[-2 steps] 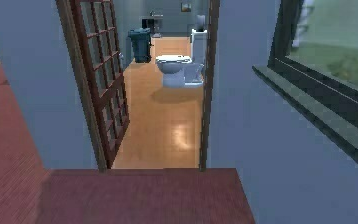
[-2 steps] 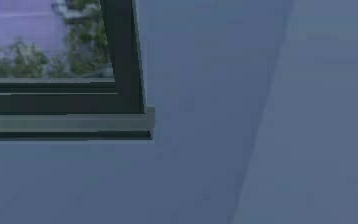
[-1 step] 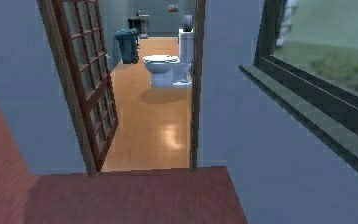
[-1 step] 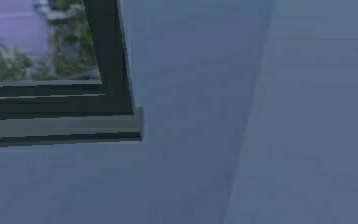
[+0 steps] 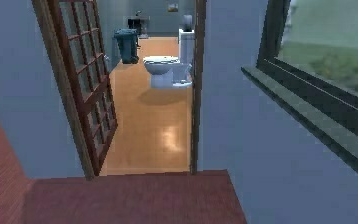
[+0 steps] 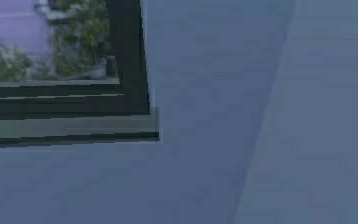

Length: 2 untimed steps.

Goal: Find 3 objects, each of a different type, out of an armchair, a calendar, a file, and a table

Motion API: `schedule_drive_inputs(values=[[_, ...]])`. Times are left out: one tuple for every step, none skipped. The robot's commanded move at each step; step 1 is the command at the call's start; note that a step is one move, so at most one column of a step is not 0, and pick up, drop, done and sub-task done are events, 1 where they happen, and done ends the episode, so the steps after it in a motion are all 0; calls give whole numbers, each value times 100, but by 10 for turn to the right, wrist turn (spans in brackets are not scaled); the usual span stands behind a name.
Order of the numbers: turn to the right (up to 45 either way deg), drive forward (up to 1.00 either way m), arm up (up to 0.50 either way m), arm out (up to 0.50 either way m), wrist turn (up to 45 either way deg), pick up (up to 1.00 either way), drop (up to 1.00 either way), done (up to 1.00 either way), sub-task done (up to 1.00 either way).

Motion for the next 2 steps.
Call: schedule_drive_inputs(values=[[-450, 0, 0, 0, 0, 0, 0, 0, 0], [-120, 0, 0, 0, 0, 0, 0, 0, 0]])
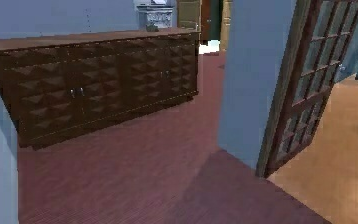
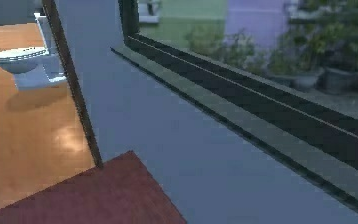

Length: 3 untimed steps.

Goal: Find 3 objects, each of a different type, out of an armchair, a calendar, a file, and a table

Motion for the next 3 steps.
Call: schedule_drive_inputs(values=[[0, 100, 0, 0, 0, 0, 0, 0, 0], [0, 100, 0, 0, 0, 0, 0, 0, 0], [30, 0, 0, 0, 0, 0, 0, 0, 0]])
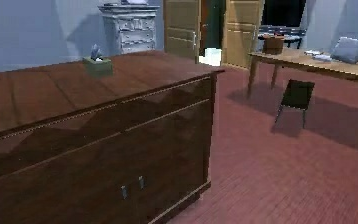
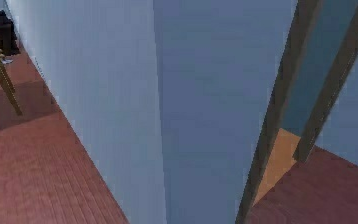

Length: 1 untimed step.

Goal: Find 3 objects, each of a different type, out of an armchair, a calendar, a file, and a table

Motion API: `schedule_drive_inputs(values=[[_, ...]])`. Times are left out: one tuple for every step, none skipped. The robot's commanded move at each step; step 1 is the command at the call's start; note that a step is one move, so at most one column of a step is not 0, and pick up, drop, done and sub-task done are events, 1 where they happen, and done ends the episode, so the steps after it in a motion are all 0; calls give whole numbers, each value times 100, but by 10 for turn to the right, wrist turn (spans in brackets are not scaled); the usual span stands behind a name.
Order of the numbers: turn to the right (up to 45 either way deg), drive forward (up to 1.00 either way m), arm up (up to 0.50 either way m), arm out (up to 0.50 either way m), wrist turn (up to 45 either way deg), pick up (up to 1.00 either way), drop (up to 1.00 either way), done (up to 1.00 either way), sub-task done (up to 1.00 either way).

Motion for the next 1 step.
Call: schedule_drive_inputs(values=[[0, 25, 0, 0, 0, 0, 0, 0, 0]])
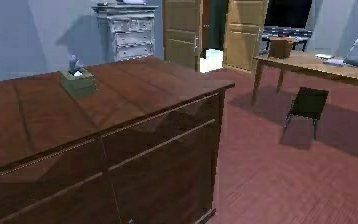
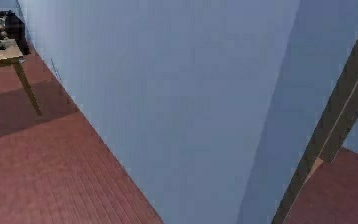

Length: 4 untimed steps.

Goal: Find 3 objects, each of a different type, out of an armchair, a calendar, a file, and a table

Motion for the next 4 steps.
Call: schedule_drive_inputs(values=[[450, 0, 0, 0, 0, 0, 0, 0, 0], [30, 0, 0, 0, 0, 0, 0, 0, 0], [450, 0, 0, 0, 0, 0, 0, 0, 0], [450, 0, 0, 0, 0, 0, 0, 0, 0]])
